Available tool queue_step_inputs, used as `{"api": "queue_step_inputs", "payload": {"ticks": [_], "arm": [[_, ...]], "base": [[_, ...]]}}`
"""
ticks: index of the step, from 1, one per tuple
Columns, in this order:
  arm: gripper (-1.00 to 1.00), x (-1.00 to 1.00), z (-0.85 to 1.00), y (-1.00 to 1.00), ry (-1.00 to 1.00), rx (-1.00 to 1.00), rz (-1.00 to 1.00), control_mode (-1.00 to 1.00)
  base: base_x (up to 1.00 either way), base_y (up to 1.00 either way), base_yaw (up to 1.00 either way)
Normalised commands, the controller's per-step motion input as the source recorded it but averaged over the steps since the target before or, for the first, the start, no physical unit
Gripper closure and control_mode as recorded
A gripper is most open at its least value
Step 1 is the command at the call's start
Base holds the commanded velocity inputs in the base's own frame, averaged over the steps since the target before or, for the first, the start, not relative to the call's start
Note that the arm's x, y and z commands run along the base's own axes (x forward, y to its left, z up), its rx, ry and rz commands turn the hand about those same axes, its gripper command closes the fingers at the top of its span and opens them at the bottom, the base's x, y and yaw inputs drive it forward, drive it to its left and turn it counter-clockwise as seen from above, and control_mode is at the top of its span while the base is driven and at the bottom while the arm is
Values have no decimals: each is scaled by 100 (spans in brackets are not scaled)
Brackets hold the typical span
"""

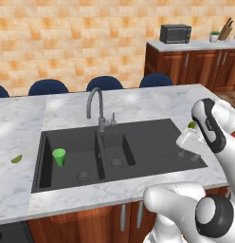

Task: Remove the lemon wedge and lime from the sink. Then move the bowl and cup from the counter to the sink for washing.

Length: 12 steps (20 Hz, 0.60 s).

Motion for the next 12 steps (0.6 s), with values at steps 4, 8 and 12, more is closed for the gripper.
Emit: {"api": "queue_step_inputs", "payload": {"ticks": [4, 8, 12], "arm": [[-100, -3, -1, -49, 0, 13, 0, -100], [-100, -2, -1, -45, 0, 12, 0, -100], [-100, -2, 0, -47, 0, 10, 0, -100]], "base": [[0, 0, 0], [0, 0, 0], [0, 0, 0]]}}
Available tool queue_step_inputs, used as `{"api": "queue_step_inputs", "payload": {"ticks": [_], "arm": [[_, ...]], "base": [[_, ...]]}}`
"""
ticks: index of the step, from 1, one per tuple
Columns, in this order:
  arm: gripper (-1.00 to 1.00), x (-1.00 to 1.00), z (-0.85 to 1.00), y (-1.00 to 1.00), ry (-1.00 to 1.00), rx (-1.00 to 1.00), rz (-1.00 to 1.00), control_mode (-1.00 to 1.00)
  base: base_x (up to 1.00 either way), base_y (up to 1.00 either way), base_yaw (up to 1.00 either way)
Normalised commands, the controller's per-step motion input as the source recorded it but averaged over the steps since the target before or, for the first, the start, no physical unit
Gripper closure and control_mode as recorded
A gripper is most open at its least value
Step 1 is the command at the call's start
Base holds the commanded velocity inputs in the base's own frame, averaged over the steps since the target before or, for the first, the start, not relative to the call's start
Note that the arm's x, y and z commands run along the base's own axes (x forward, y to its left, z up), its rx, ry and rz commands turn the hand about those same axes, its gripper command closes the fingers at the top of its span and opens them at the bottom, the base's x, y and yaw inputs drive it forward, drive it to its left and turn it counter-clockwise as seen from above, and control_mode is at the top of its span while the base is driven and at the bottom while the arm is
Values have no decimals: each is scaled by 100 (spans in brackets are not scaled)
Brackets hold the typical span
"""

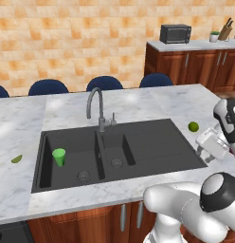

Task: Remove the lemon wedge and lime from the sink. Then move the bowl and cup from the counter to the sink for washing.

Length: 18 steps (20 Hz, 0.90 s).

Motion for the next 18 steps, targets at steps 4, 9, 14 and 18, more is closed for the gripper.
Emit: {"api": "queue_step_inputs", "payload": {"ticks": [4, 9, 14, 18], "arm": [[-100, -1, 0, -42, 0, 11, 0, -100], [-100, 2, 0, -31, 5, 1, -11, -100], [-100, 1, 1, -23, -2, -6, -3, -100], [-100, 0, 5, -22, -4, -17, 0, -100]], "base": [[0, 0, 0], [0, 0, 0], [0, 0, 0], [0, 0, 0]]}}
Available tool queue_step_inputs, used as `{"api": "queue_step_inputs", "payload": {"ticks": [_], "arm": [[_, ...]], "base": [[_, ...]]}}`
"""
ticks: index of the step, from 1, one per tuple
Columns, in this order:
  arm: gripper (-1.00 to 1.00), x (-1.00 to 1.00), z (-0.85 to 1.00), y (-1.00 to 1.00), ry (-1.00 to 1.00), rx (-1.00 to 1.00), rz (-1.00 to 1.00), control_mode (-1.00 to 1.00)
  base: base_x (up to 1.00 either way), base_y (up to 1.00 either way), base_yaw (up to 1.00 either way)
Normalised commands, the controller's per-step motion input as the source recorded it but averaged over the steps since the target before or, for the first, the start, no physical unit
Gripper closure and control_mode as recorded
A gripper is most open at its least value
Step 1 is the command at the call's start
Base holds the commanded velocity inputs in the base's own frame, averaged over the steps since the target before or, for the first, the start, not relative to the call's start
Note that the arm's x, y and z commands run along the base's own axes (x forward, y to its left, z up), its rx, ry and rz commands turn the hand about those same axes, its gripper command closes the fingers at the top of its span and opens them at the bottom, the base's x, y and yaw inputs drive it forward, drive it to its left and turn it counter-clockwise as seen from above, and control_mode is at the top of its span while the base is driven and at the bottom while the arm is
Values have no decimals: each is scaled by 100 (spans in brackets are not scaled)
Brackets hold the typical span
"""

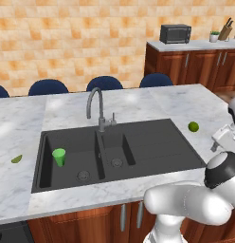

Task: Remove the lemon wedge and lime from the sink. Then move the bowl and cup from the counter to the sink for washing.

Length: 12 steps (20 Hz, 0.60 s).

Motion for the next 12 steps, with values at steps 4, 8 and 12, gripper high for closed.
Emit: {"api": "queue_step_inputs", "payload": {"ticks": [4, 8, 12], "arm": [[-100, 2, 4, -24, -2, -22, 0, -100], [-100, 6, 1, -25, -5, -19, 0, -100], [-100, 15, 4, -17, -2, -21, 0, -100]], "base": [[0, 0, 0], [0, 0, 0], [0, 0, 0]]}}
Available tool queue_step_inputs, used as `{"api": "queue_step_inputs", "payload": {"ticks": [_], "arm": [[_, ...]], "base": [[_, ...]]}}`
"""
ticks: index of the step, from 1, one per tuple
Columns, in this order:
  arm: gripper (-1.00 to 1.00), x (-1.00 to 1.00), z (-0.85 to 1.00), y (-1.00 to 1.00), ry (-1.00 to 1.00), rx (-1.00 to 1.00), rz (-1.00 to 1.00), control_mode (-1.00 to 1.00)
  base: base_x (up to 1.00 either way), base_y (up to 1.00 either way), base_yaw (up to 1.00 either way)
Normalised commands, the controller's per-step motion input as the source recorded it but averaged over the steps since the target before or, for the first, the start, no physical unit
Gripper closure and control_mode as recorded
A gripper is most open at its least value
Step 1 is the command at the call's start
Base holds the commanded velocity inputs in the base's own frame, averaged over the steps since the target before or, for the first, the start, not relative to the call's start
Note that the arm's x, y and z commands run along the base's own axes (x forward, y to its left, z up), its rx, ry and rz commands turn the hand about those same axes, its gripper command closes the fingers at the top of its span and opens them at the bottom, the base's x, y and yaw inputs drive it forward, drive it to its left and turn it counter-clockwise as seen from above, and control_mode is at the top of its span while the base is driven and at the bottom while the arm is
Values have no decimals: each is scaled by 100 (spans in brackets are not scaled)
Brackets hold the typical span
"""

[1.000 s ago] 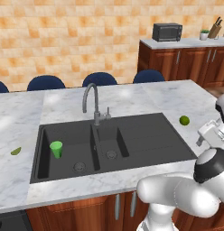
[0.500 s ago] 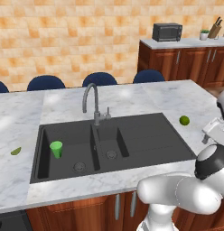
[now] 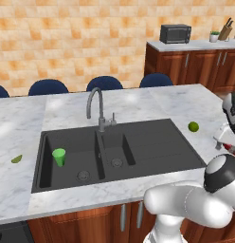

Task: Remove the lemon wedge and lime from the sink. Then move the bowl and cup from the counter to the sink for washing.

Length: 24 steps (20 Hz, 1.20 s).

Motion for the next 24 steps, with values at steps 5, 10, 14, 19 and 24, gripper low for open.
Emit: {"api": "queue_step_inputs", "payload": {"ticks": [5, 10, 14, 19, 24], "arm": [[-100, 10, 1, -13, -7, -27, 5, -100], [-100, 8, -1, -20, -1, -26, 0, -100], [-100, 19, -5, -20, 0, -19, 0, -100], [-100, 20, -12, -25, 0, -11, 1, -100], [-100, 21, -22, -26, -6, -5, 0, -100]], "base": [[0, 0, 0], [0, 0, 0], [0, 0, 0], [0, 0, 0], [0, 0, 0]]}}
